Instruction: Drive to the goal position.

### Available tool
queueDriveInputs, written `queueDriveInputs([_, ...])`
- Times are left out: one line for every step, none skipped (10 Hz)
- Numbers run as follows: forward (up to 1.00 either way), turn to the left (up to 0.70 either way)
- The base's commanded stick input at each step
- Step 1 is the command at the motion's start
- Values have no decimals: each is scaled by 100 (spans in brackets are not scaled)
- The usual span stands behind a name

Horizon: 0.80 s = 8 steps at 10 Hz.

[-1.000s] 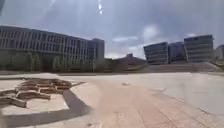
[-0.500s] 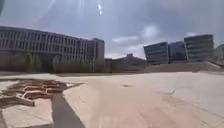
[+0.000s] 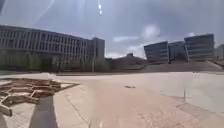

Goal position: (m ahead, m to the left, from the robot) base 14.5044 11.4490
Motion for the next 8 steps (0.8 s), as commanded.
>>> queueDriveInputs([100, 40])
queueDriveInputs([100, 40])
queueDriveInputs([100, 25])
queueDriveInputs([100, 10])
queueDriveInputs([100, 0])
queueDriveInputs([100, 0])
queueDriveInputs([100, 0])
queueDriveInputs([100, 2])
